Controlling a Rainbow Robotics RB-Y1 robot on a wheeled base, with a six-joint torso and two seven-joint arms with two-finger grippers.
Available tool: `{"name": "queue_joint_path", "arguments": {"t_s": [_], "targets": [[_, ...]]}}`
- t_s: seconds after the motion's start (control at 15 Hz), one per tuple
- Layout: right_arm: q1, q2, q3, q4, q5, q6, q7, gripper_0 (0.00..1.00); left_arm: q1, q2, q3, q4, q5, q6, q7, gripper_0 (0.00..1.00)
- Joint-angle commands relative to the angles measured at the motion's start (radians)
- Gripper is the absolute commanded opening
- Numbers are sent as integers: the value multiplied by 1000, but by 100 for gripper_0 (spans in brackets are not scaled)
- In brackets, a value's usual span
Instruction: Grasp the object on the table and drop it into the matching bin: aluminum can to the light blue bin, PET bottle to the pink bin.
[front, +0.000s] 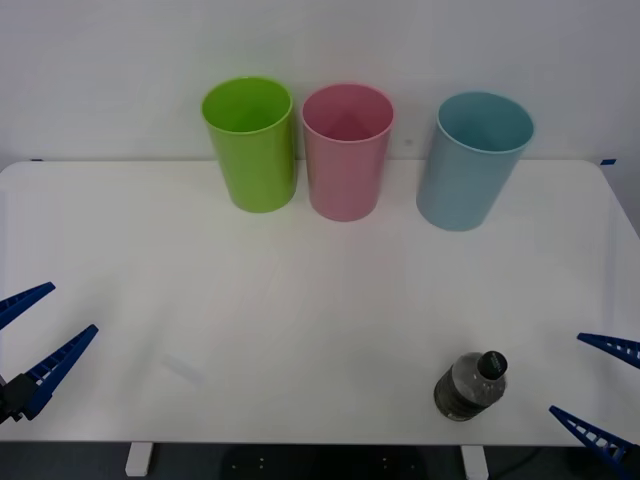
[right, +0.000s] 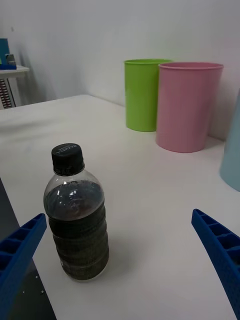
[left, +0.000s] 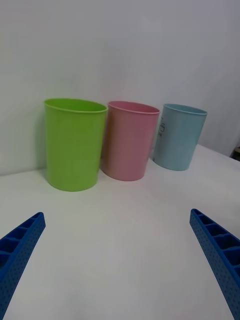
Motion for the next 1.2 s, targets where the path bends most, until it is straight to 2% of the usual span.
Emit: {"name": "queue_joint_path", "arguments": {"t_s": [0.07,0.4,0.73,1.2], "targets": [[-48,2,16,59,52,-35,38,100,0,0,0,0,0,0,0,100],[-117,6,94,163,68,-48,84,100,0,0,0,0,0,0,0,100],[-169,49,161,250,68,-35,138,100,0,0,0,0,0,0,0,100],[-192,106,233,250,89,33,201,100,0,0,0,0,0,0,0,100]]}}
